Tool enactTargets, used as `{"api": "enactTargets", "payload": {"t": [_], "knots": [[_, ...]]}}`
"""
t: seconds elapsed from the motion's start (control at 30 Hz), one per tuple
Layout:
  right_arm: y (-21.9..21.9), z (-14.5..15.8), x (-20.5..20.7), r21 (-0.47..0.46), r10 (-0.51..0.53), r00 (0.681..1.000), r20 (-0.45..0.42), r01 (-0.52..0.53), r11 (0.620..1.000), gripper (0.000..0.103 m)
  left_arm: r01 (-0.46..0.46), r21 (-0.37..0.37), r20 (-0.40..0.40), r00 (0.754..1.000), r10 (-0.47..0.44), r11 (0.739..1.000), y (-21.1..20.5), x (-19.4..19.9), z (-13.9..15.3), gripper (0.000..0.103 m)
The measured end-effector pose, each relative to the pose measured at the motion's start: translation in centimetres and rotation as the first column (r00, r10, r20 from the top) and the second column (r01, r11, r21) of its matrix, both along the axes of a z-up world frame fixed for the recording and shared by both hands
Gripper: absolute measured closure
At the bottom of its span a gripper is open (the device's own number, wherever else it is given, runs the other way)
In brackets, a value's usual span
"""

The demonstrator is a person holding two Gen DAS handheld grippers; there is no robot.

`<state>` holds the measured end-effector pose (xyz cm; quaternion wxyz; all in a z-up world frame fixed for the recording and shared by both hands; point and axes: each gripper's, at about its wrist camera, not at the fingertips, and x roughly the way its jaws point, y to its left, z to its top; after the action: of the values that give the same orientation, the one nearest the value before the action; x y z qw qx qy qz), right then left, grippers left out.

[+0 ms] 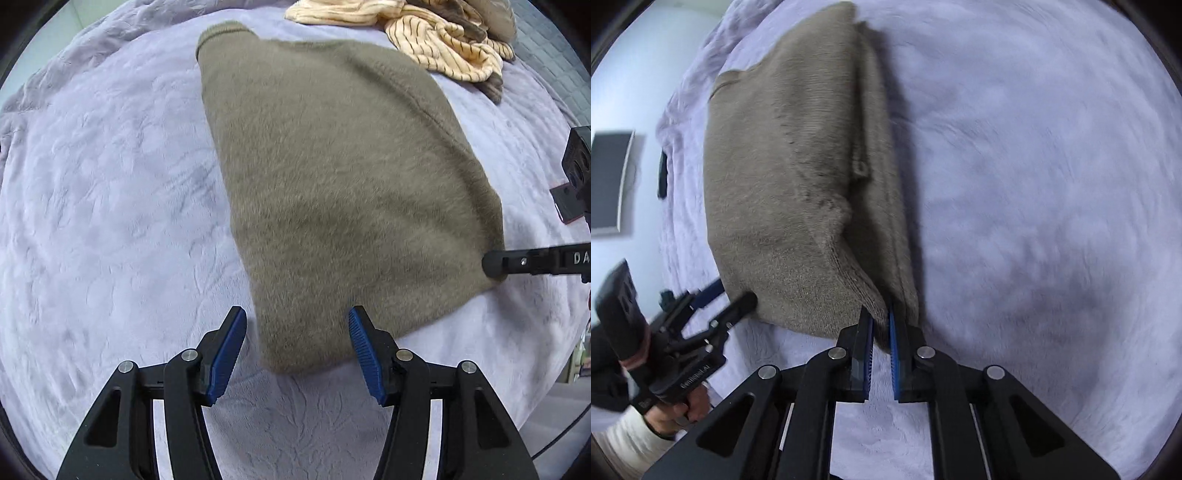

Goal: Fold small clothes

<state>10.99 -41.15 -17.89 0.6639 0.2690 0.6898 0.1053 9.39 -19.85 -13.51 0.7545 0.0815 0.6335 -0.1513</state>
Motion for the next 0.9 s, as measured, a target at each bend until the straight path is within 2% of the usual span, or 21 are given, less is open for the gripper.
{"api": "enactTargets", "payload": {"t": [0.07, 0.1, 0.13, 0.2, 0.4, 0.57, 0.67, 0.8, 0.83, 0.87, 0.9], "knots": [[-0.8, 0.2, -0.6, 0.032, -0.044, 0.999, -0.001, 0.044, 0.999, 0.096, -0.002, -0.003, 0.01, 1.0, 0.002, 1.0, 0.2, -0.4, 0.7, 0.044], [-0.9, 0.5, -0.7, 0.03, -0.049, 0.999, 0.003, 0.049, 0.998, 0.092, -0.008, -0.006, 0.016, 1.0, 0.008, 1.0, 0.4, -0.5, 1.1, 0.044], [-1.0, 0.9, -0.8, 0.01, -0.053, 0.999, 0.005, 0.053, 0.999, 0.081, -0.018, -0.011, 0.024, 1.0, 0.018, 1.0, 0.7, -0.4, 1.7, 0.044], [-1.4, 1.9, -0.7, -0.047, -0.052, 0.999, 0.012, 0.053, 0.998, 0.067, -0.04, -0.017, 0.042, 0.998, 0.04, 0.999, 1.5, 0.1, 2.5, 0.044], [-2.3, 5.8, 2.3, -0.034, -0.077, 0.984, 0.159, 0.083, 0.996, 0.065, -0.108, -0.026, 0.08, 0.991, 0.11, 0.994, 3.2, 3.3, 3.7, 0.044], [-2.4, 5.3, 7.9, -0.01, -0.099, 0.976, 0.194, 0.103, 0.995, 0.062, -0.167, -0.064, 0.081, 0.982, 0.172, 0.984, 3.4, 5.8, 3.7, 0.044], [-1.4, 5.2, 10.6, 0.005, -0.068, 0.975, 0.213, 0.069, 0.998, 0.062, -0.18, -0.072, 0.077, 0.98, 0.185, 0.981, 3.0, 6.6, 3.3, 0.044], [1.0, 3.9, 13.3, -0.136, 0.046, 0.983, 0.179, -0.022, 0.99, 0.063, -0.165, -0.06, 0.069, 0.983, 0.169, 0.984, 2.4, 6.8, 2.0, 0.043], [1.1, 3.5, 13.3, -0.184, 0.068, 0.984, 0.163, -0.037, 0.982, 0.063, -0.162, -0.059, 0.061, 0.984, 0.166, 0.985, 2.3, 6.9, 1.7, 0.042], [1.2, 2.8, 13.5, -0.247, 0.089, 0.986, 0.142, -0.051, 0.968, 0.063, -0.165, -0.049, 0.054, 0.984, 0.168, 0.985, 2.2, 7.0, 1.5, 0.034], [0.9, 2.5, 13.4, -0.256, 0.088, 0.987, 0.138, -0.05, 0.965, 0.06, -0.173, -0.046, 0.051, 0.983, 0.175, 0.984, 2.4, 7.1, 1.4, 0.031]]}}
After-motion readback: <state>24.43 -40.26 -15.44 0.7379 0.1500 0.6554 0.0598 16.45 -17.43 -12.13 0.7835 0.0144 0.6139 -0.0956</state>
